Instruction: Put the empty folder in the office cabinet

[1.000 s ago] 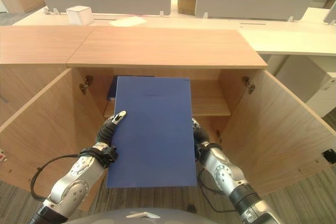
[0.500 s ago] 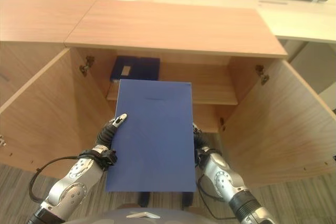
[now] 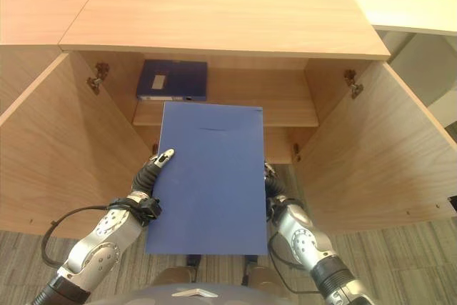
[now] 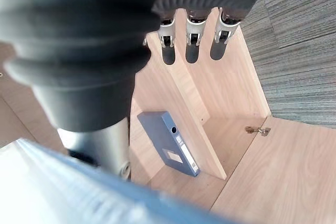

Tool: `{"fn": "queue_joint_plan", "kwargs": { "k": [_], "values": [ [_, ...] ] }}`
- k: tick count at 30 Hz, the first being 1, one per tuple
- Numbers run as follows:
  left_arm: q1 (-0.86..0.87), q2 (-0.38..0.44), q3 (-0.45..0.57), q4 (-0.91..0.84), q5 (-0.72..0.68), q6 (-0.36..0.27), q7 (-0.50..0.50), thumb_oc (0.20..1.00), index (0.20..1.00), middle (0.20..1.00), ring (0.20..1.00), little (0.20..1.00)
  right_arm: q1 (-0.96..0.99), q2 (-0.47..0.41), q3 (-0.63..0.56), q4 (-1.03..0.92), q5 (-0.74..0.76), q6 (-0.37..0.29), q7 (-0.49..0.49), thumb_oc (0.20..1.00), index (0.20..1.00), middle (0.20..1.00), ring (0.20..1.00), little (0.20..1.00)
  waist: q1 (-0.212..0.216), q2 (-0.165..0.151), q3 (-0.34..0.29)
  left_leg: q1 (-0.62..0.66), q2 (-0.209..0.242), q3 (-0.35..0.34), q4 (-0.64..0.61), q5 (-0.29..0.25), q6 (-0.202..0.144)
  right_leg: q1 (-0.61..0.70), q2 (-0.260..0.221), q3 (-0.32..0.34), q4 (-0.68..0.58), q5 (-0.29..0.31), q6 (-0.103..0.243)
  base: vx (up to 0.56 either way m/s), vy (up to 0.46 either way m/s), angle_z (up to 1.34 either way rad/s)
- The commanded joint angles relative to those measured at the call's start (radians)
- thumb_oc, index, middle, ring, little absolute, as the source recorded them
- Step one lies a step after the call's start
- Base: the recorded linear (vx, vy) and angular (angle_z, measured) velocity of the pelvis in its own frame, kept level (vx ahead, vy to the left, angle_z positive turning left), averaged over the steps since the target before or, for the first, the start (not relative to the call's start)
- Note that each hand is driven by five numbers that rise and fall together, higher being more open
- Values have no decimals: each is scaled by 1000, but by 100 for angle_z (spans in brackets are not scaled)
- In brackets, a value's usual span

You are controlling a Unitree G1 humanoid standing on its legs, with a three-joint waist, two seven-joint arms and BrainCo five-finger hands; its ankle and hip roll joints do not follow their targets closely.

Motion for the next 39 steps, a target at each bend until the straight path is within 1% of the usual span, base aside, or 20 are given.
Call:
{"fn": "queue_joint_plan", "kwargs": {
  "k": [1, 2, 3, 4, 5, 8, 10, 11, 14, 15, 16, 19, 24, 25, 26, 27, 31, 32, 33, 39],
  "values": [
    [-99, -62, -55, -154, -56, -58, -37, 200, 200, 200, 200, 200, -93, 107, 38, -55, -21, -25, -13, 1000, 1000, 1000, 1000, 1000, 0, 3, -3, 19, -33, -35, -6, -140, 36, -2, -21, 71, 32, -50, 65, 0, 0, 0],
    [-99, -62, -55, -154, -56, -58, -37, 200, 200, 200, 200, 200, -93, 107, 38, -55, -21, -25, -13, 1000, 1000, 1000, 1000, 1000, 0, 3, -3, 19, -33, -35, -6, -140, 36, -2, -21, 71, 32, -50, 65, 0, 0, 0],
    [-95, -55, -52, -153, -56, -57, -37, 200, 200, 200, 200, 200, -103, 105, -7, -31, -29, -34, -43, 1000, 1000, 1000, 1000, 1000, 0, 2, -10, 21, -34, -32, -6, -143, 38, 4, -25, 70, 28, -48, 67, 0, 0, 0],
    [-95, -55, -52, -153, -56, -57, -37, 200, 200, 200, 200, 200, -103, 105, -7, -31, -29, -34, -43, 1000, 1000, 1000, 1000, 1000, 0, 2, -10, 21, -34, -32, -6, -143, 38, 4, -25, 70, 28, -48, 67, 38, -21, 1],
    [-79, -41, -45, -154, -56, -55, -39, 200, 200, 200, 200, 200, -166, 98, -113, 36, -42, -63, -110, 1000, 1000, 1000, 1000, 1000, 10, -1, -19, 25, -36, -35, -6, -148, 42, 12, -31, 65, 23, -45, 70, 30, -21, 0],
    [-46, -13, -28, -178, -58, -56, -52, 200, 200, 200, 200, 200, -267, 83, -242, 139, -57, -116, -197, 1000, 1000, 1000, 1000, 1000, 32, 1, -29, 28, -39, -42, -6, -153, 47, 21, -36, 59, 15, -41, 71, 39, -30, 3],
    [-28, 4, -17, -192, -62, -63, -64, 200, 200, 200, 200, 200, -335, 56, -309, 211, -100, -152, -249, 1000, 1000, 1000, 1000, 1000, 51, 2, -30, 28, -40, -49, -6, -154, 50, 27, -38, 54, 11, -40, 72, 9, -15, 2],
    [-26, 13, -18, -198, -58, -74, -69, 200, 200, 200, 200, 200, -397, 29, -358, 299, -118, -181, -298, 1000, 1000, 1000, 1000, 1000, 67, 0, -32, 29, -42, -56, -6, -156, 53, 33, -38, 49, 8, -40, 72, 0, 0, 0],
    [-28, 13, -19, -198, -58, -74, -68, 200, 200, 200, 200, 200, -402, 28, -360, 304, -117, -183, -296, 1000, 1000, 1000, 1000, 1000, 68, 1, -30, 29, -42, -56, -6, -156, 53, 33, -38, 48, 8, -40, 72, 2, -7, 9],
    [-38, 20, -15, -202, -36, -90, -68, 200, 200, 200, 200, 200, -446, 3, -386, 353, -146, -205, -336, 1000, 1000, 1000, 1000, 1000, 79, -1, -30, 28, -45, -59, -6, -157, 55, 35, -39, 45, 8, -40, 71, -4, -19, 10],
    [-53, 28, -5, -207, 20, -118, -64, 200, 200, 200, 200, 200, -473, -15, -408, 387, -157, -230, -357, 1000, 1000, 1000, 1000, 1000, 92, -3, -28, 28, -47, -63, -6, -157, 56, 38, -39, 42, 6, -41, 70, -1, -23, 14],
    [-77, 28, 13, -206, 85, -154, -45, 200, 200, 200, 200, 200, -485, -16, -417, 404, -135, -250, -353, 1000, 1000, 1000, 1000, 1000, 103, -10, -25, 29, -47, -66, -6, -157, 56, 40, -40, 36, 5, -40, 69, -2, -23, 17],
    [-102, 32, 50, -206, 185, -187, -16, 200, 200, 200, 200, 200, -470, 3, -393, 380, -124, -255, -333, 1000, 1000, 1000, 1000, 1000, 107, -20, -20, 30, -45, -62, -6, -158, 53, 42, -42, 29, 7, -40, 67, -5, -11, 2],
    [-102, 32, 51, -206, 185, -187, -16, 200, 200, 200, 200, 200, -470, 3, -393, 380, -124, -255, -333, 1000, 1000, 1000, 1000, 1000, 107, -21, -20, 30, -45, -62, -6, -158, 53, 43, -42, 29, 7, -40, 67, 0, 0, 0],
    [-105, 44, 81, -212, 251, -200, -2, 200, 200, 200, 200, 200, -451, 16, -388, 372, -97, -251, -318, 1000, 1000, 1000, 1000, 1000, 109, -25, -21, 33, -44, -59, -6, -160, 51, 43, -42, 23, 5, -40, 67, 0, 0, 0],
    [-104, 44, 81, -212, 252, -200, -2, 200, 200, 200, 200, 200, -451, 17, -388, 372, -96, -251, -318, 1000, 1000, 1000, 1000, 1000, 108, -25, -21, 33, -44, -59, -6, -160, 51, 43, -43, 23, 5, -40, 67, 0, 0, 0],
    [-106, 73, 130, -217, 342, -212, 12, 200, 200, 200, 200, 200, -420, 33, -374, 343, -52, -239, -284, 1000, 1000, 1000, 1000, 1000, 107, -33, -24, 34, -42, -55, -6, -161, 48, 45, -44, 20, 3, -42, 65, 0, 0, 0],
    [-101, 83, 154, -216, 371, -216, 17, 200, 200, 200, 200, 200, -403, 37, -362, 313, -42, -230, -267, 1000, 1000, 1000, 1000, 1000, 105, -37, -25, 36, -40, -52, -6, -162, 47, 46, -43, 20, 4, -42, 64, 0, 0, 0],
    [-100, 83, 154, -216, 371, -216, 17, 200, 200, 200, 200, 200, -402, 38, -362, 311, -42, -230, -268, 1000, 1000, 1000, 1000, 1000, 105, -37, -26, 36, -40, -52, -6, -162, 46, 46, -43, 20, 4, -42, 64, 0, 0, 0],
    [-79, 106, 225, -216, 434, -215, 17, 200, 200, 200, 200, 200, -320, 28, -351, 165, -3, -210, -194, 1000, 1000, 1000, 1000, 1000, 89, -46, -31, 42, -34, -40, -6, -164, 43, 47, -43, 22, 3, -41, 64, 0, 0, 0]
  ]
}}
